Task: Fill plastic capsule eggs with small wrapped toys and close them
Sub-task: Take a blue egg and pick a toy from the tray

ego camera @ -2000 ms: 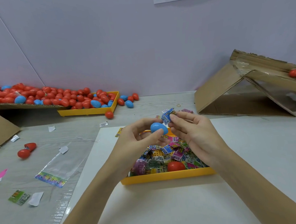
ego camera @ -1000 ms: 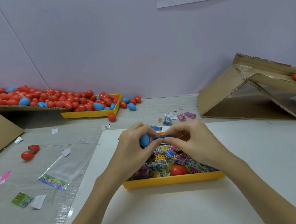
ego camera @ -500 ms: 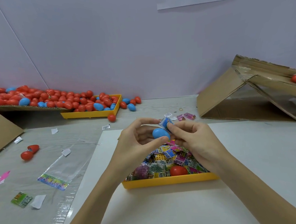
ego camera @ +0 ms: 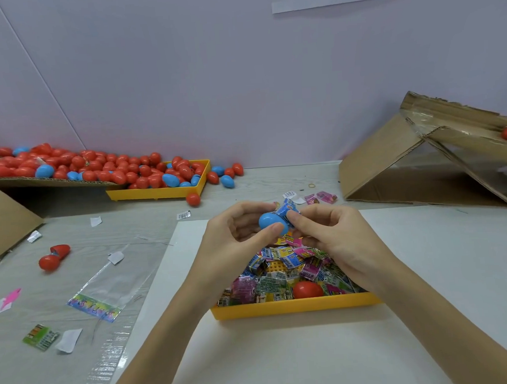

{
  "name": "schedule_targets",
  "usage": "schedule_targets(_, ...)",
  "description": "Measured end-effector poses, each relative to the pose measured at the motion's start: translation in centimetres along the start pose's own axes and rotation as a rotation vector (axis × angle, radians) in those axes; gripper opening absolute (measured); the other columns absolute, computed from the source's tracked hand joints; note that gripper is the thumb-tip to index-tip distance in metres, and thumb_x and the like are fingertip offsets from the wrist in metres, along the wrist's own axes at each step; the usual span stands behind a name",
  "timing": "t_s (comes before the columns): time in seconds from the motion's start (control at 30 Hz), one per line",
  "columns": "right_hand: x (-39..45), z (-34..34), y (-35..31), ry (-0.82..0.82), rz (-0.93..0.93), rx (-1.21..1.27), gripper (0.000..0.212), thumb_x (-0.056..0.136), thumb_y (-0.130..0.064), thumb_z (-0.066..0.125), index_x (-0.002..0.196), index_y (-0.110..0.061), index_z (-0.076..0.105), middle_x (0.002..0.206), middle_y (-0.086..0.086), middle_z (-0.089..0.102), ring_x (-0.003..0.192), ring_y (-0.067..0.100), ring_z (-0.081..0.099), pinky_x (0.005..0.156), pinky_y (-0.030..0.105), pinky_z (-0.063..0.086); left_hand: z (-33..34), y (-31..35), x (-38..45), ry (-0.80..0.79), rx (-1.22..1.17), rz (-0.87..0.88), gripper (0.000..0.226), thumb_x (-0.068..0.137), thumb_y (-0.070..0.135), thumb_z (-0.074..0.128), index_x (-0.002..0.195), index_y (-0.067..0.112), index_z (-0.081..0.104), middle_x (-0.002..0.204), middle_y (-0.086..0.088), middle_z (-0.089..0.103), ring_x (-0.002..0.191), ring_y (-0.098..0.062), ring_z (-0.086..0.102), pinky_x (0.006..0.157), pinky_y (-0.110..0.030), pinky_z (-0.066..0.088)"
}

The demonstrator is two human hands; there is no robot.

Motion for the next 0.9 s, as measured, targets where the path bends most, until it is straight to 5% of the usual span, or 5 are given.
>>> schedule_targets(0.43, -0.1, 0.4, -0.8, -0.059, -0.067, -0.157, 0.012, 0.086, -0.034, 0.081, 0.098, -0.032, 0.082, 0.094, -0.002, 0.08, 0.088, 0.012, 0.075, 0.073, 0.02, 0.057, -0.3, 0.0, 0.1, 0.008, 0.065, 0.045, 0.031, 0.083, 0.016, 0.084, 0.112, 0.016, 0.073, 0.105, 0.004, 0.078, 0.099, -0.014, 0.075, 0.084, -0.02, 0.058)
schedule_targets(0.6, -0.1, 0.4, -0.4, -0.075, -0.054, -0.192, 0.014, 0.088, -0.031, 0.08, 0.101, -0.027, 0.082, 0.093, 0.004, 0.08, 0.092, 0.023, 0.076, 0.085, 0.033, 0.061, -0.3, 0.7, 0.0, 0.033, 0.133, 0.125, 0.035, 0.08, 0.026, 0.084, 0.112, 0.017, 0.073, 0.103, 0.006, 0.078, 0.096, -0.015, 0.076, 0.084, -0.025, 0.061)
schedule_targets(0.9, -0.3, 0.7, -0.4, -0.112, 0.011, -0.078, 0.034, 0.073, -0.041, 0.083, 0.101, -0.021, 0.083, 0.097, 0.006, 0.081, 0.096, 0.018, 0.077, 0.087, 0.03, 0.063, -0.4, 1.8, -0.5, 0.118, 0.153, 0.278, 0.035, 0.081, 0.025, 0.084, 0.113, 0.018, 0.074, 0.113, 0.009, 0.077, 0.107, -0.017, 0.073, 0.091, -0.031, 0.06)
Point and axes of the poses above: each hand's wrist, its own x-axis towards the middle knuckle, its own z-axis out of the palm, y = z × x, the point moved 10 cm from there along x, towards the middle knuckle
